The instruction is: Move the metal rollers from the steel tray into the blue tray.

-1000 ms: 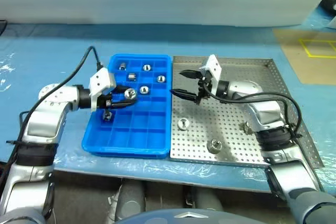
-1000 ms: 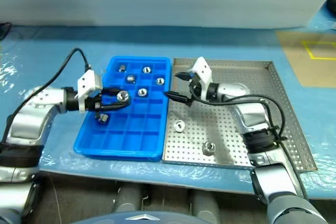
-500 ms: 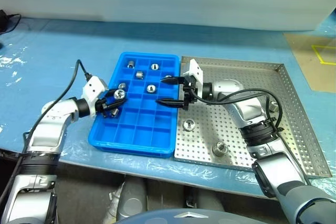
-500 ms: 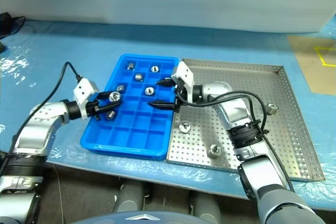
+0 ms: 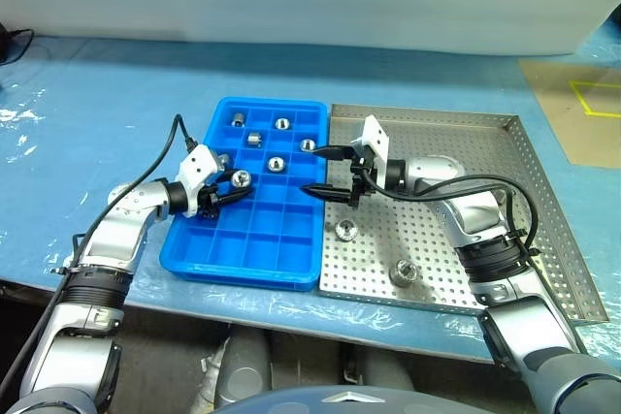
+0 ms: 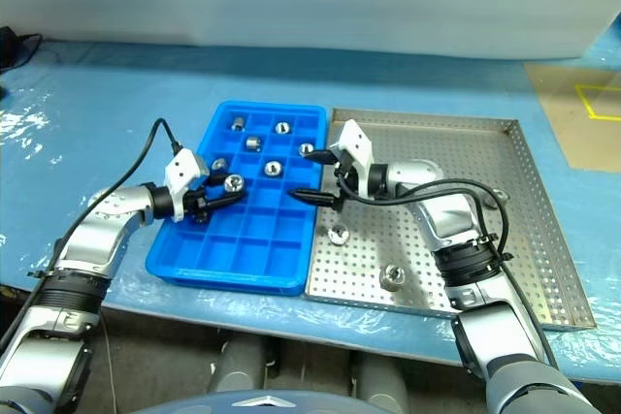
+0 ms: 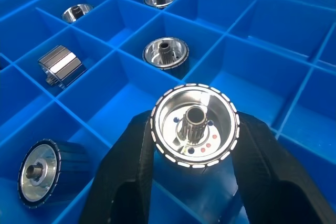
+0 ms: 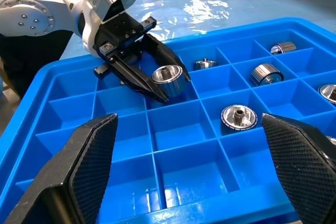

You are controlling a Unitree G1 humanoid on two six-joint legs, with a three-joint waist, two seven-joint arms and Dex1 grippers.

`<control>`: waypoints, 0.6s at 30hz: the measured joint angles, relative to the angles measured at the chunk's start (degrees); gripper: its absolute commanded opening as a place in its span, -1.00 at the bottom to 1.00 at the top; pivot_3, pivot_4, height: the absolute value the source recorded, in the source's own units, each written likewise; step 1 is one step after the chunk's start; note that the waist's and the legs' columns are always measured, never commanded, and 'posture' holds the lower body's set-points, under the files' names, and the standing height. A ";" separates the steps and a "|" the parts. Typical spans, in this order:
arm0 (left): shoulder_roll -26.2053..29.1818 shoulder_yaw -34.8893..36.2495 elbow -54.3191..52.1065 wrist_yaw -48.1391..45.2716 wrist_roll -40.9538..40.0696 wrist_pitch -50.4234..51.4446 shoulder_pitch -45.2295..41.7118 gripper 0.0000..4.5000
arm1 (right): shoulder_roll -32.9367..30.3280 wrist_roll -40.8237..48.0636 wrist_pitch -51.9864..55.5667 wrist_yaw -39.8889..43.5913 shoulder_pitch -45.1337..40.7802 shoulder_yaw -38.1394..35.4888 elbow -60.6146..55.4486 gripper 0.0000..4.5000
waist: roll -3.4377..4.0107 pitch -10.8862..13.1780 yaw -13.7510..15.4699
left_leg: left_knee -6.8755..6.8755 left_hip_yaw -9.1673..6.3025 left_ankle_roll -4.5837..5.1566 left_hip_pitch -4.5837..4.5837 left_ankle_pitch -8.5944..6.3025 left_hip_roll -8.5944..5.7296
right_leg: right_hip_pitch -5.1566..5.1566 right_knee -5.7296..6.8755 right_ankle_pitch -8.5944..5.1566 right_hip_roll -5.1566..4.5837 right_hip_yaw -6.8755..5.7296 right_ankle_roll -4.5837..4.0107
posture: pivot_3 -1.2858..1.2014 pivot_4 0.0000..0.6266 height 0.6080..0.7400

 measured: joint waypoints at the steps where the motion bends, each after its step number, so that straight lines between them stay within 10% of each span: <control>1: -0.04 -0.22 0.53 -0.05 0.03 -0.10 -0.36 0.10 | -0.08 -0.01 0.00 -0.15 0.13 0.00 -0.25 1.00 | 0.00 0.00 -0.05 | 0.00 0.00 0.00 0.00 0.00 0.00 | 0.00 0.00 0.00 0.00 0.00 0.00 | 0.07 -0.52 1.00; 4: -0.23 -0.10 1.58 0.36 -0.01 -0.57 -1.10 0.46 | -0.48 -0.02 0.01 -0.67 0.60 -0.09 -0.90 1.00 | 0.00 -0.01 -0.13 | -0.01 0.00 0.00 0.01 0.00 0.01 | 0.00 0.00 0.00 0.01 0.00 0.00 | 0.06 -0.52 1.00; 18: -7.68 -1.91 -3.98 -2.49 -4.94 4.40 -12.05 0.46 | -3.98 0.58 2.25 -2.96 2.30 -4.06 -4.51 1.00 | -0.05 0.00 -0.62 | 0.08 0.02 0.00 -0.04 0.01 -0.02 | 0.02 0.01 0.01 0.00 0.03 0.01 | -0.03 -0.52 1.00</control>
